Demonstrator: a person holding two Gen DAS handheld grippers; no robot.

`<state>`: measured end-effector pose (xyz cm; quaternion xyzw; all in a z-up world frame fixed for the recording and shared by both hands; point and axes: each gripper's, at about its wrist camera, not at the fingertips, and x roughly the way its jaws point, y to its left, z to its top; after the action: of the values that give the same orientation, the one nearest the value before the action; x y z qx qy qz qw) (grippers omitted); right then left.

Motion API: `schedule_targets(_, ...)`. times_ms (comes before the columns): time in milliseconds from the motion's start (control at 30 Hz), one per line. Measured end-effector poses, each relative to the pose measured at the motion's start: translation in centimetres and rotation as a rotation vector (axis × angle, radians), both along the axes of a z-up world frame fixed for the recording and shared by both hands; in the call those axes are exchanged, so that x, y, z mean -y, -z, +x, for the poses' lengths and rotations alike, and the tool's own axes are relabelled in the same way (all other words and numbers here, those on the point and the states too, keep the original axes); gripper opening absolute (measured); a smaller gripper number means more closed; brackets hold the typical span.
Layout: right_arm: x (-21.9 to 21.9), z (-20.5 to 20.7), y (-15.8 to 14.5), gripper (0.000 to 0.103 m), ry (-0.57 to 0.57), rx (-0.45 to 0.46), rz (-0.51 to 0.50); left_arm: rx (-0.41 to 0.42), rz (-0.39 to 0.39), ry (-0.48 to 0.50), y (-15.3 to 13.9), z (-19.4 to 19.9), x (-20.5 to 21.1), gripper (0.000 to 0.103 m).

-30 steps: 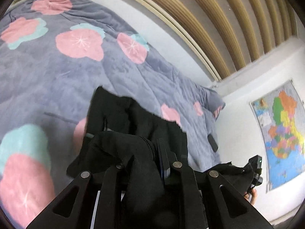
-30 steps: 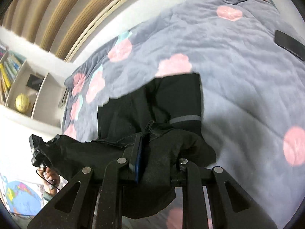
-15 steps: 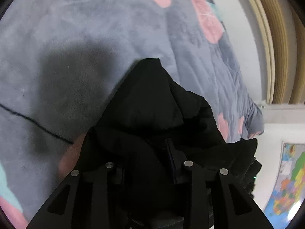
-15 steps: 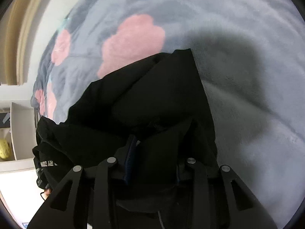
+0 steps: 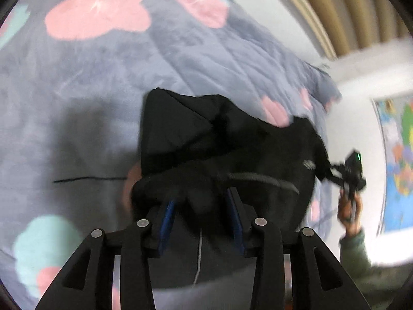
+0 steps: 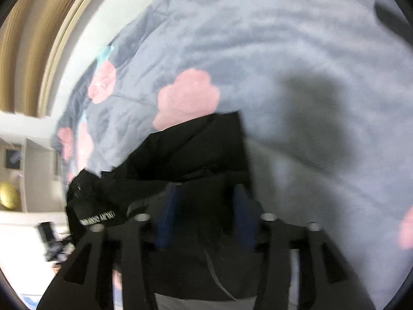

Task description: Fold large clothes

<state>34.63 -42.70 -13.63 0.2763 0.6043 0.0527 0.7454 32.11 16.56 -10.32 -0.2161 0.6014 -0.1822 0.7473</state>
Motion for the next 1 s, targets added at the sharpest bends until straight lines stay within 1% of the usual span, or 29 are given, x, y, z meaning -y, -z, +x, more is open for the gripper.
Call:
schedule_targets(33,0.3,-0.4,-0.8,0.056,-0.009,0.017,-0.028,0.026,-0.026,0.030,-1.2,-0.9,-0.6,0.047)
schedule_targets(67,0.7,-0.9,-1.8,0.057,-0.019,0.039,-0.052,0.053,-0.072,0.052,-2.4,-2.0,-1.2,0.058)
schedule_targets(100,0.9,-1.2,-2.4,0.059,-0.023,0.052,-0.066,0.081,-0.111,0.054,-3.5,-2.9,-1.8,0.065)
schedule_targets(133,1.0,-1.7,-3.1,0.060,-0.030,0.069,-0.090,0.111,-0.133,0.040,-4.4,-3.6,-2.5,0.076)
schedule_targets(167,1.0,-1.9,-3.4,0.062,-0.041,0.079,-0.103,0.141,-0.126,0.018,-5.2,-4.1,-3.2,0.079)
schedule_targets(233,0.0,-1.8,-3.5,0.067,-0.085,0.099,-0.134,0.182,-0.087,-0.016,-5.9,-4.2,-3.3,0.079)
schedule_targets(267,-0.5,-1.6,-3.4,0.070,-0.107,0.103,-0.149,0.188,-0.070,-0.030,-5.7,-3.9,-3.1,0.079)
schedule_targets(333,-2.0,-1.0,-3.2,0.071,-0.154,0.124,-0.183,0.168,-0.034,-0.065,-4.4,-2.6,-2.6,0.079)
schedule_targets(433,-4.2,0.2,-2.7,0.071,-0.236,0.183,-0.247,0.132,0.010,-0.117,-2.1,-0.4,-2.2,0.079)
schedule_targets(500,-5.5,0.9,-2.5,0.071,-0.299,0.220,-0.319,0.127,0.028,-0.142,-0.5,1.6,-1.9,0.079)
schedule_targets(567,-6.0,1.5,-2.0,0.071,-0.349,0.244,-0.354,0.129,0.042,-0.130,0.3,2.8,-1.5,0.079)
schedule_targets(600,-6.0,1.9,-1.6,0.071,-0.368,0.246,-0.357,0.128,0.044,-0.107,0.8,3.6,-1.1,0.079)
schedule_targets(633,-5.9,2.1,-1.2,0.071,-0.380,0.244,-0.351,0.125,0.049,-0.092,1.2,4.1,-0.8,0.079)
schedule_targets(767,-5.1,3.3,0.4,0.071,-0.420,0.234,-0.325,0.087,0.121,-0.036,3.5,6.6,0.0,0.079)
schedule_targets(800,-5.0,3.7,1.0,0.071,-0.427,0.227,-0.316,0.080,0.120,-0.031,3.9,6.9,0.0,0.079)
schedule_targets(867,-4.8,4.6,2.1,0.071,-0.437,0.208,-0.293,0.051,0.088,-0.027,5.3,7.8,-0.2,0.079)
schedule_targets(1000,-5.0,6.6,5.0,0.071,-0.437,0.145,-0.213,0.008,-0.015,-0.084,8.0,8.8,-0.8,0.079)
